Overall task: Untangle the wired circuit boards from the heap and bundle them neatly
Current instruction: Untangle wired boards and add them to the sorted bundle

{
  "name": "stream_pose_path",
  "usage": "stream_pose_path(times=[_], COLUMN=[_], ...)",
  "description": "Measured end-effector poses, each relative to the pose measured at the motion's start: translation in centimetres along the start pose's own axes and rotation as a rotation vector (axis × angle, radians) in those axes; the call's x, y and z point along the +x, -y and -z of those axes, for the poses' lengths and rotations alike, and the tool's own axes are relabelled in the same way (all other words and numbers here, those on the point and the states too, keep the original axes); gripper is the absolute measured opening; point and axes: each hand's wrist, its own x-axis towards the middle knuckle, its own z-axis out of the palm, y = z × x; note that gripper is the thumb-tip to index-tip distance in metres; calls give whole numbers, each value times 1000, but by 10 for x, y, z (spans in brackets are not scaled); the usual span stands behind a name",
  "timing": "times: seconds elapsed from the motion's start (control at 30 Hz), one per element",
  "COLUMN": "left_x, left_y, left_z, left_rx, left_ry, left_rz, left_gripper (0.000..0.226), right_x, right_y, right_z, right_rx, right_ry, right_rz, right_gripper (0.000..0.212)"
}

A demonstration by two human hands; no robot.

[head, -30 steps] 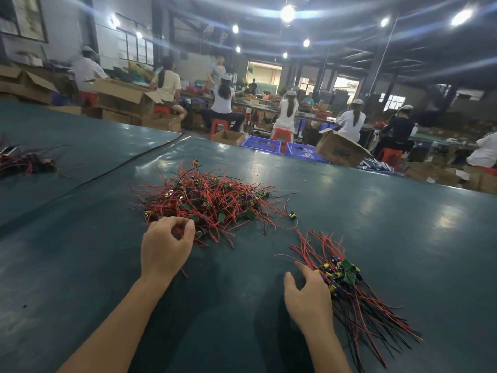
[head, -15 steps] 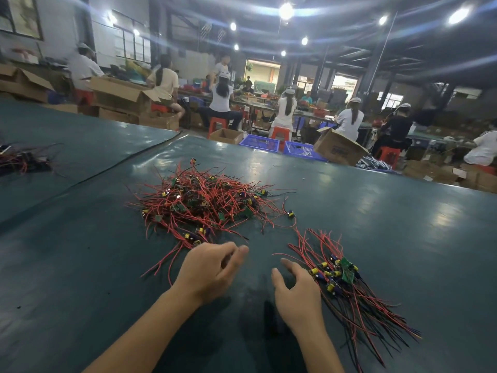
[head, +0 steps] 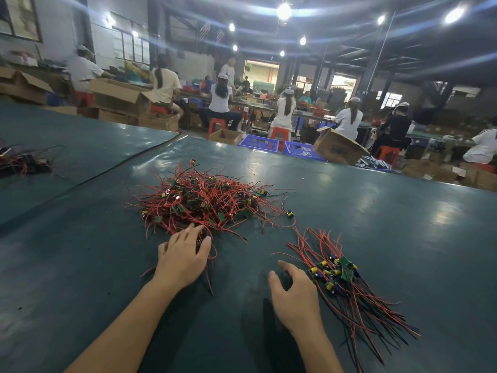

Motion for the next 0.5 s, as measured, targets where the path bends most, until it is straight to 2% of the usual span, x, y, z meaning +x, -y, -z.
stream_pose_path(times=[0.07, 0.2, 0.3, 0.5], left_x=[3, 3, -1, -9], left_y=[1, -1, -5, -13], left_z=[-2, 4, 7, 7], left_rx=[-23, -152, -129, 5], left_ry=[24, -103, -132, -153], left_rz=[-2, 16, 13, -34], left_gripper=[43, 29, 11, 29], right_x=[0, 0, -1, -1], right_y=[0, -1, -1, -1], right_z=[0, -1, 0, 1], right_rx=[-3, -16, -19, -24], right_ry=[3, 4, 1, 7], right_rz=[0, -4, -5, -7], right_gripper=[43, 41, 40, 41])
